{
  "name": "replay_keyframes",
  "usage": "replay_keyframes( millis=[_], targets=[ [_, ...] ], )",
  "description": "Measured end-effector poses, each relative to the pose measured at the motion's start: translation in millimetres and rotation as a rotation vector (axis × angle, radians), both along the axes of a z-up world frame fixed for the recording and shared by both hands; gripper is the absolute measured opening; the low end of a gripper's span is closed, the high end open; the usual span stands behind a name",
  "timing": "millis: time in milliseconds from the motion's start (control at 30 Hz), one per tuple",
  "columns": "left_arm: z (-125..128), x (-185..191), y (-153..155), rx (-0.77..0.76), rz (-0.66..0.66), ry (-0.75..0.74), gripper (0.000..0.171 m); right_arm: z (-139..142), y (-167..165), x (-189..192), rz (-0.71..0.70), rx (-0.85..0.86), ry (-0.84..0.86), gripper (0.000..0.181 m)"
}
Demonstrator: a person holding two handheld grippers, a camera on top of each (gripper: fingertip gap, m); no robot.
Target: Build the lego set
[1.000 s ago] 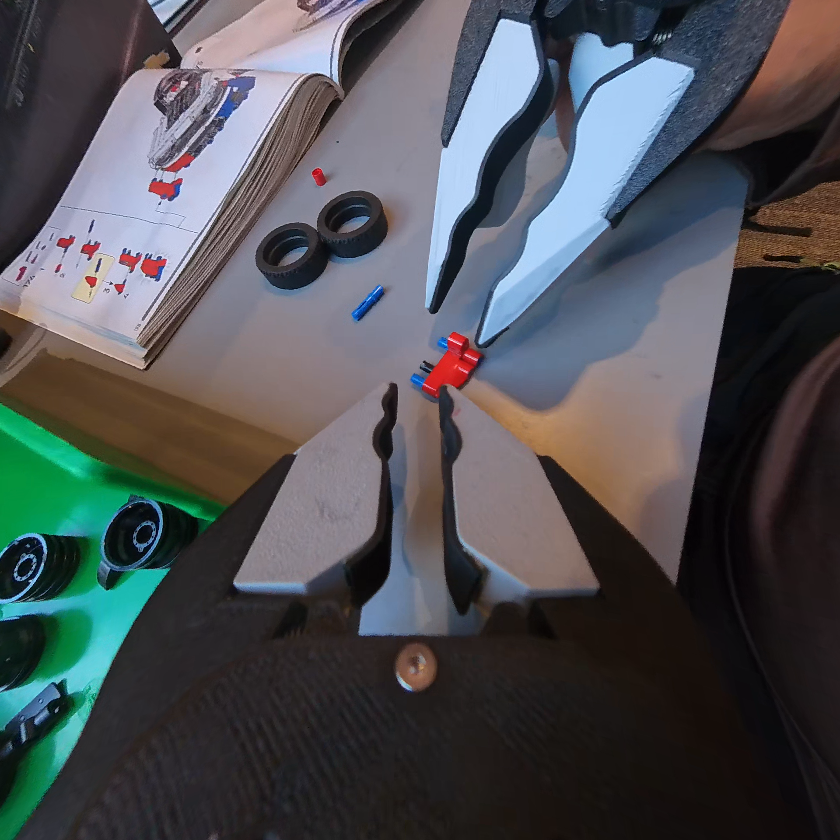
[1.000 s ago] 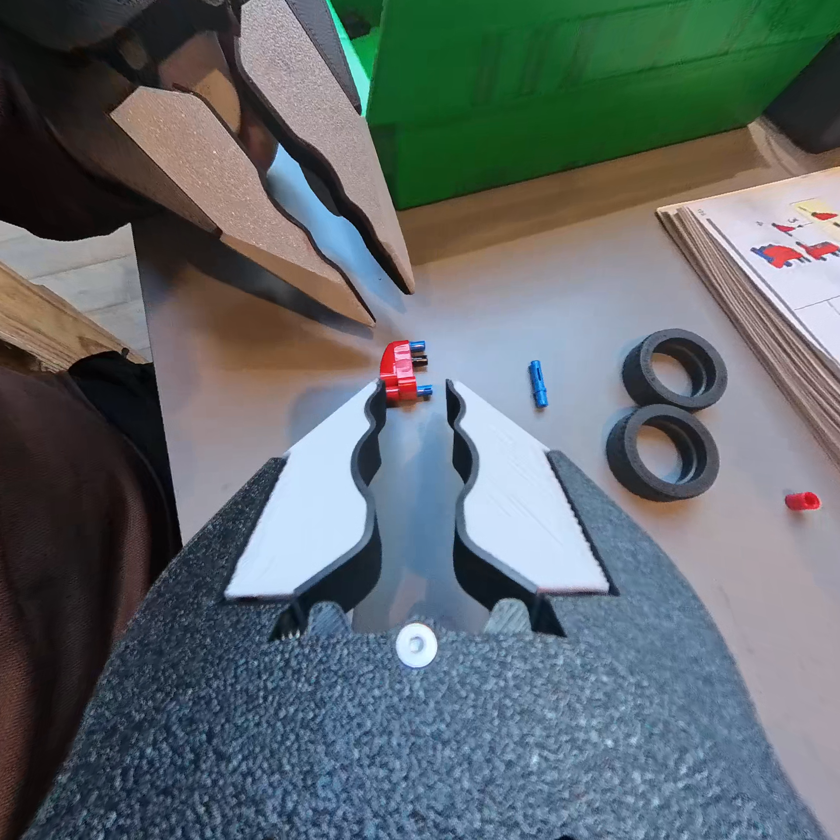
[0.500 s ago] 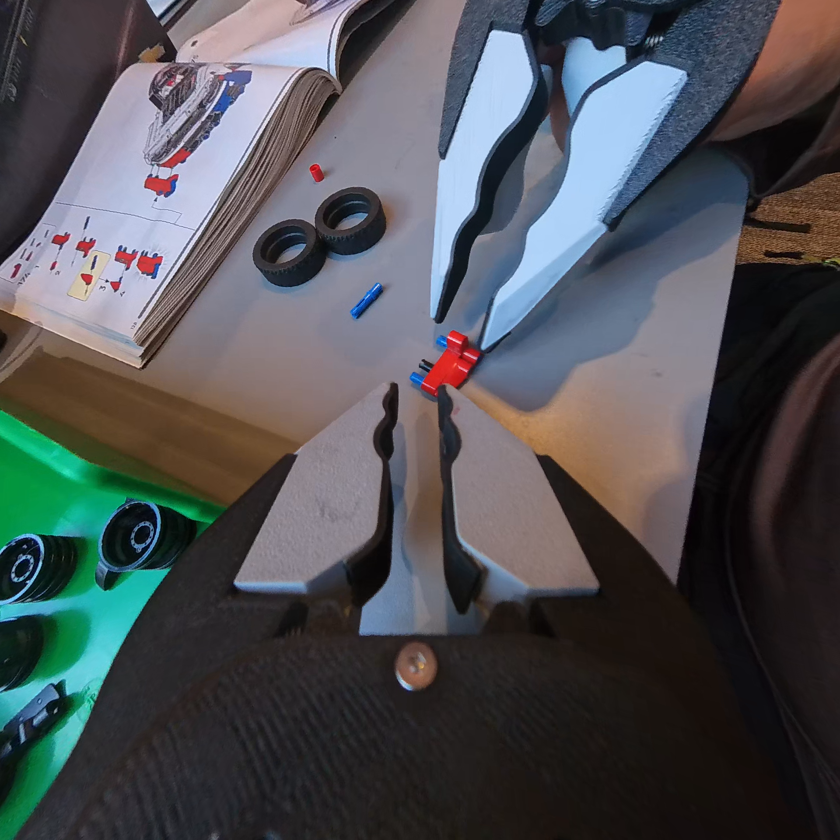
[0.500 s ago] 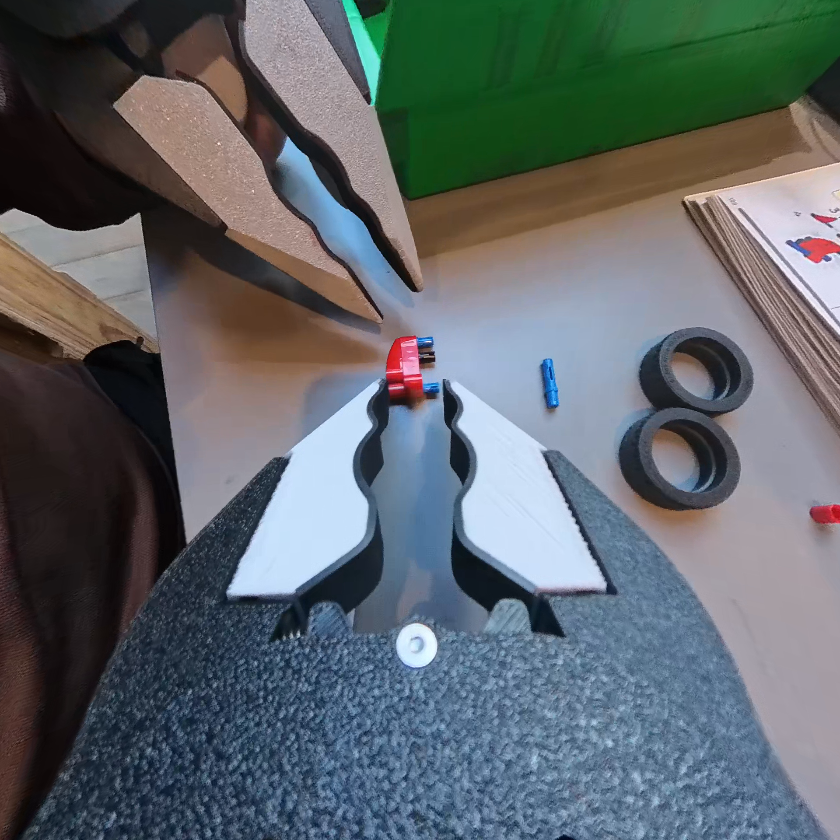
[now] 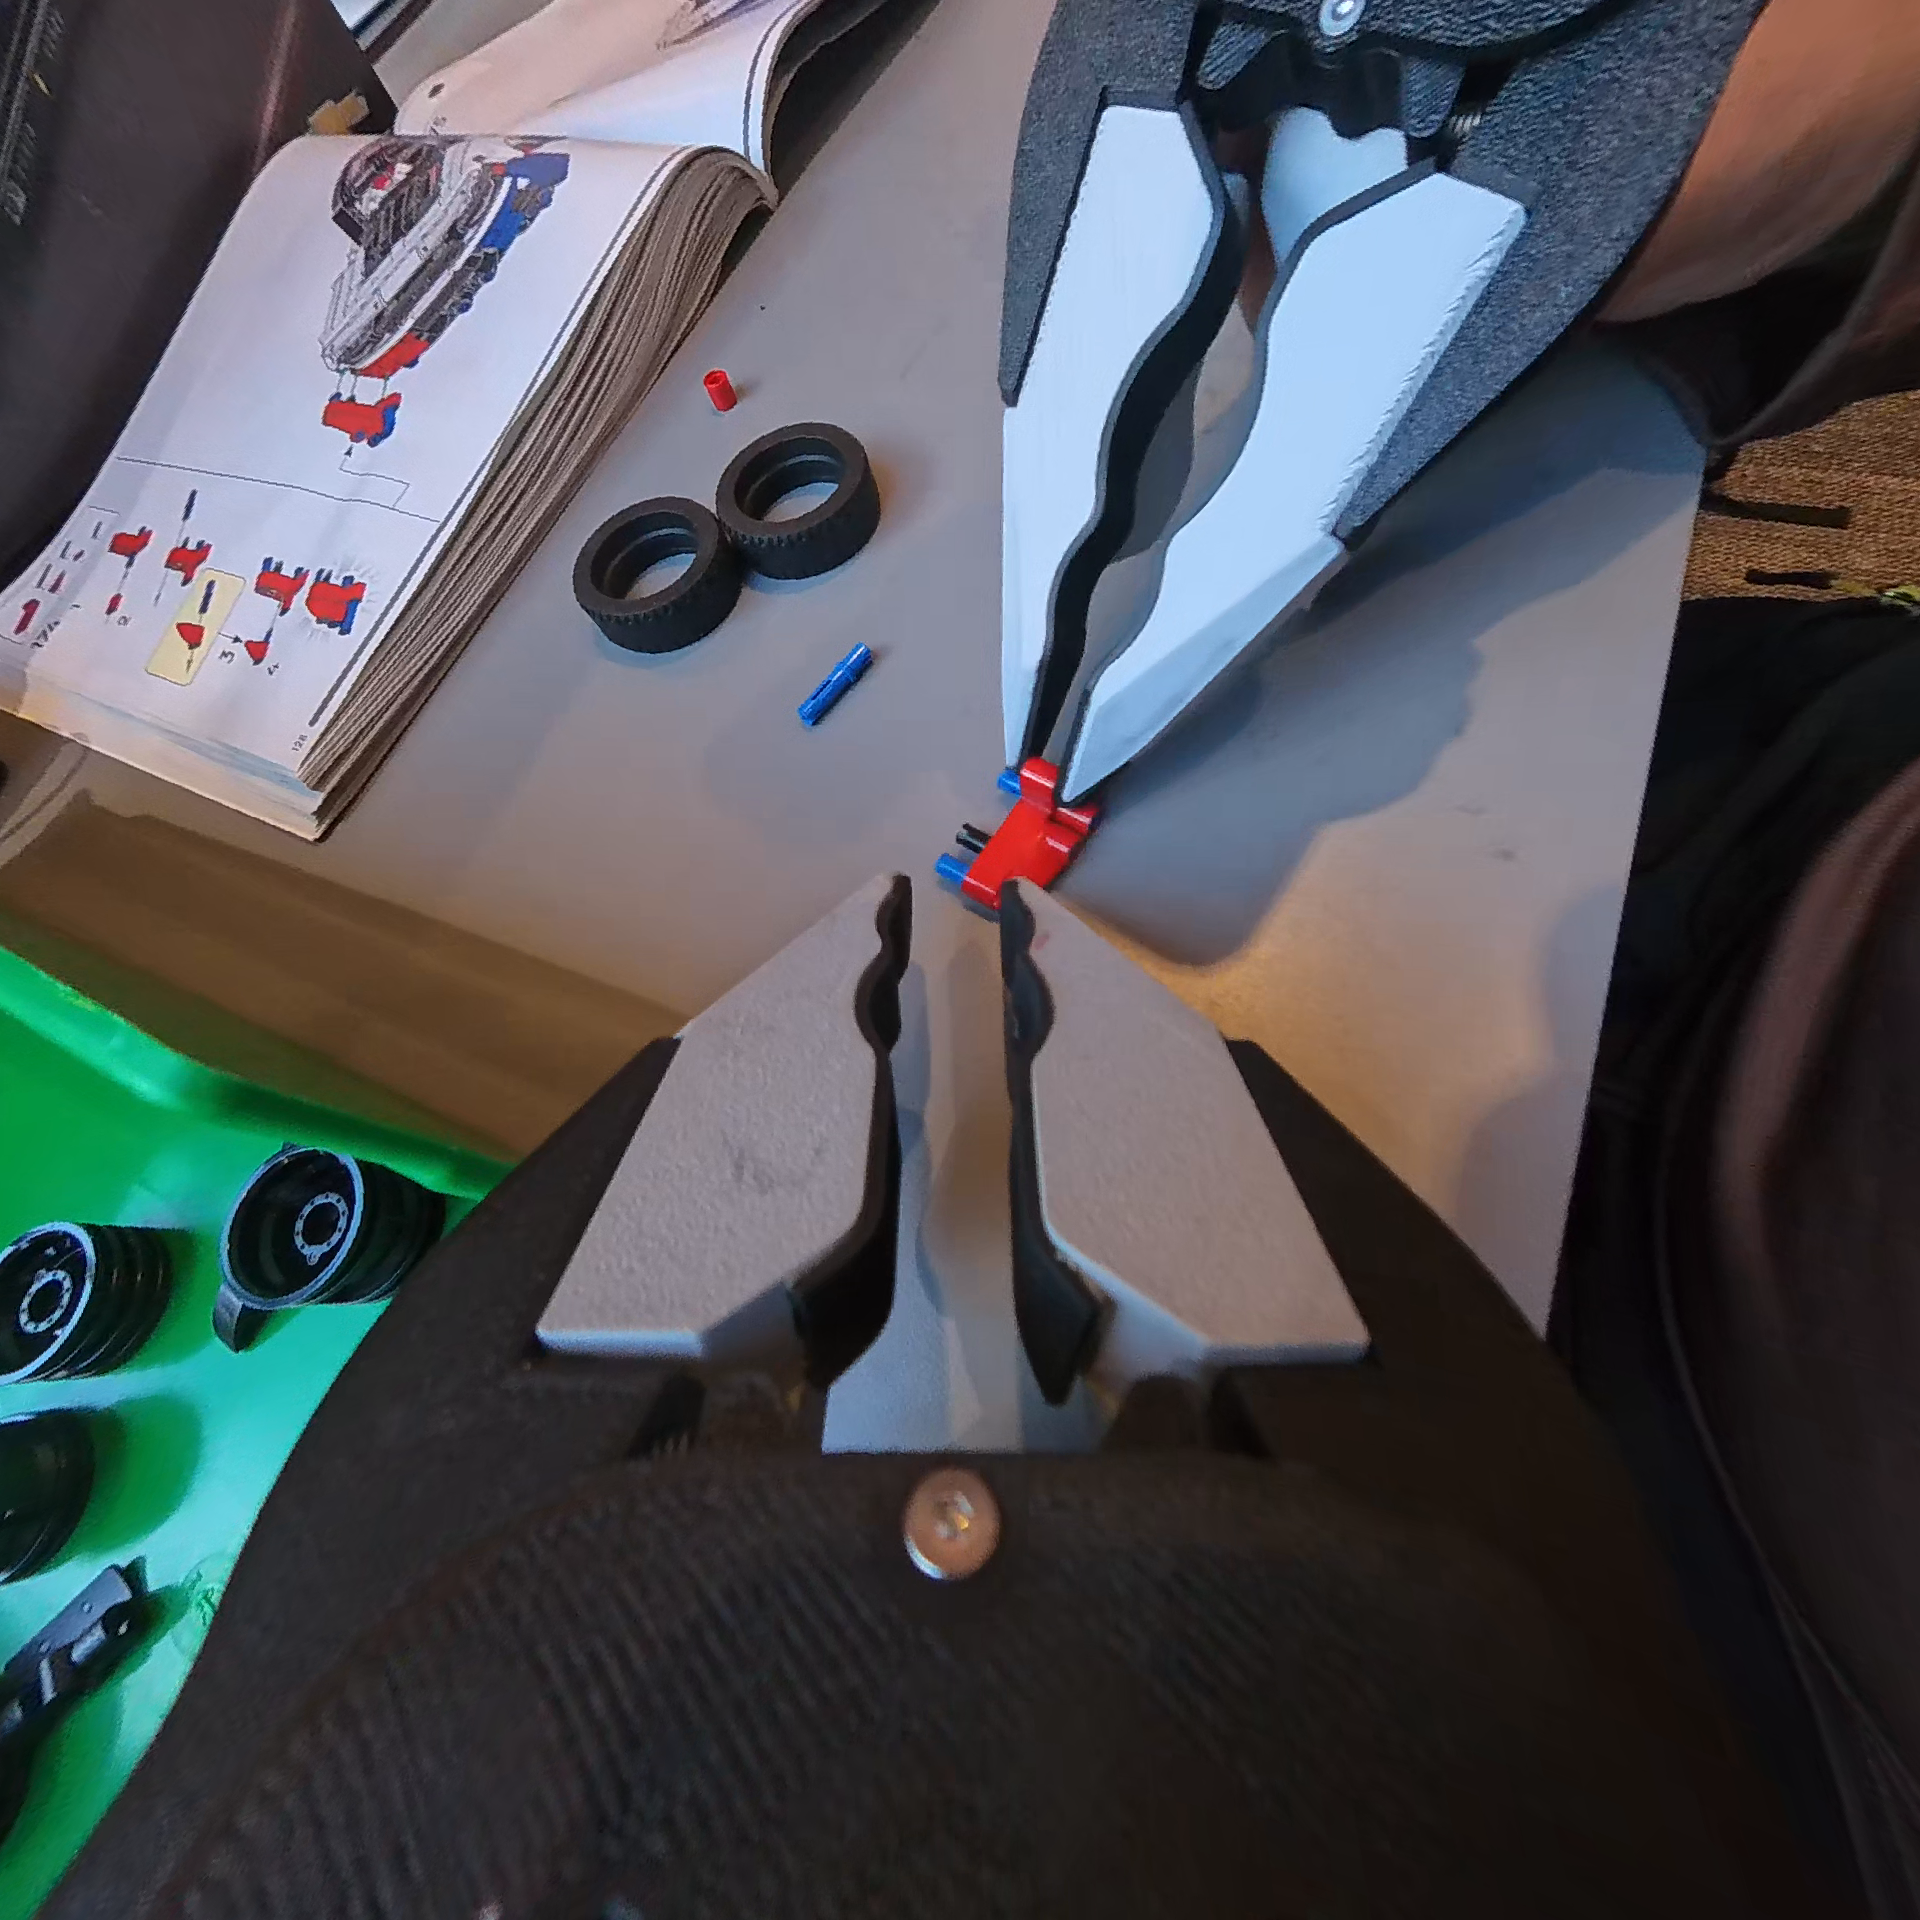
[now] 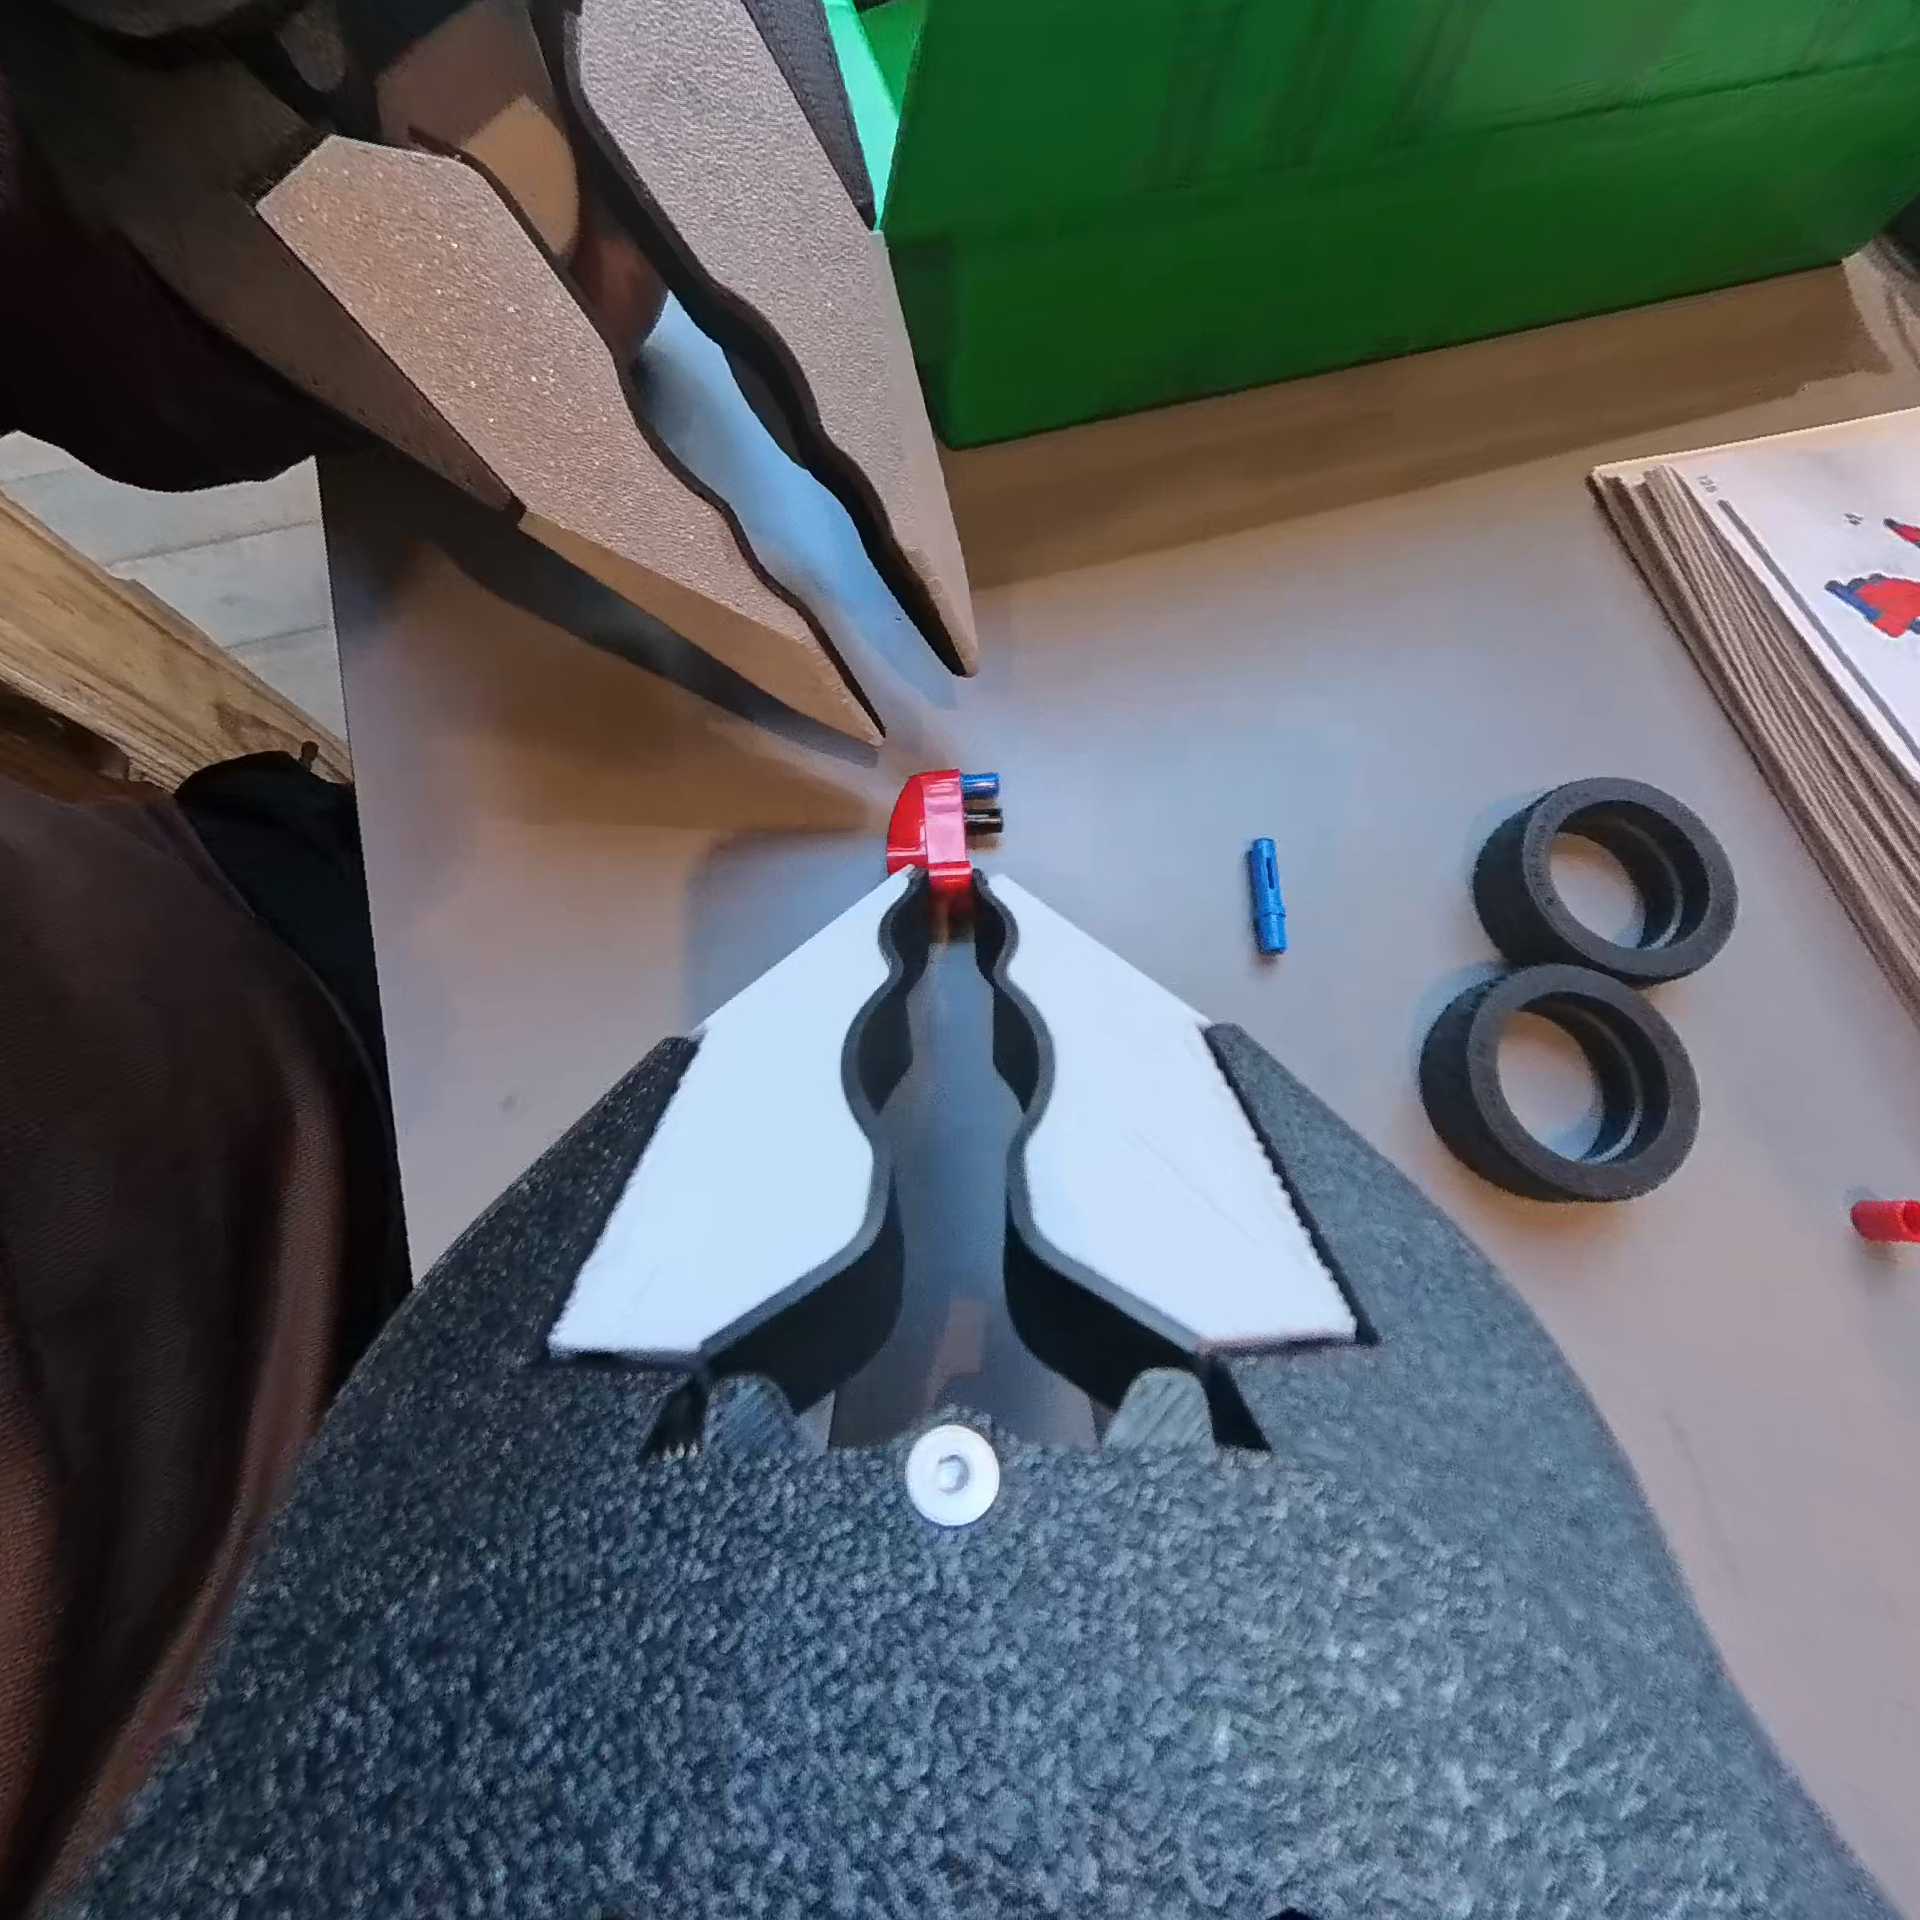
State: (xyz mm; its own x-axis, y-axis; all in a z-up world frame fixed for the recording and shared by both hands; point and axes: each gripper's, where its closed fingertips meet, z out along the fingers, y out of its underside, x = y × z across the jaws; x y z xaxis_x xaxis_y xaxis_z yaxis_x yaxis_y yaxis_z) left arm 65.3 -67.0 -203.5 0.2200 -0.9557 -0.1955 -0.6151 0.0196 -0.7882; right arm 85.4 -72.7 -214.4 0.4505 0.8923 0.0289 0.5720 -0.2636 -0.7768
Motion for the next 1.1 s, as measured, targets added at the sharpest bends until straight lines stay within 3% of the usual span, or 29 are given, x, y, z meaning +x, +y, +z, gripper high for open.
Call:
replay_keyframes(
  millis=[200, 500, 933, 1100],
  targets=[
    [0.8, 0.0, 0.5, 0.005, 0.003, -0.004, 0.014, 15.8, 4.7, 2.4, -0.029, 0.084, 0.069, 0.006],
    [12.3, -3.2, 9.6, -0.006, 0.062, -0.085, 0.018, 49.7, 9.7, 5.5, -0.058, 0.497, 0.065, 0.006],
    [11.6, -2.0, 8.2, 0.031, 0.055, -0.070, 0.019, 48.3, 4.0, -0.7, -0.038, 0.468, 0.078, 0.006],
    [21.5, -1.3, 6.6, 0.161, 0.054, -0.098, 0.020, 47.6, 5.9, 1.8, -0.056, 0.415, 0.101, 0.006]
  ],
)
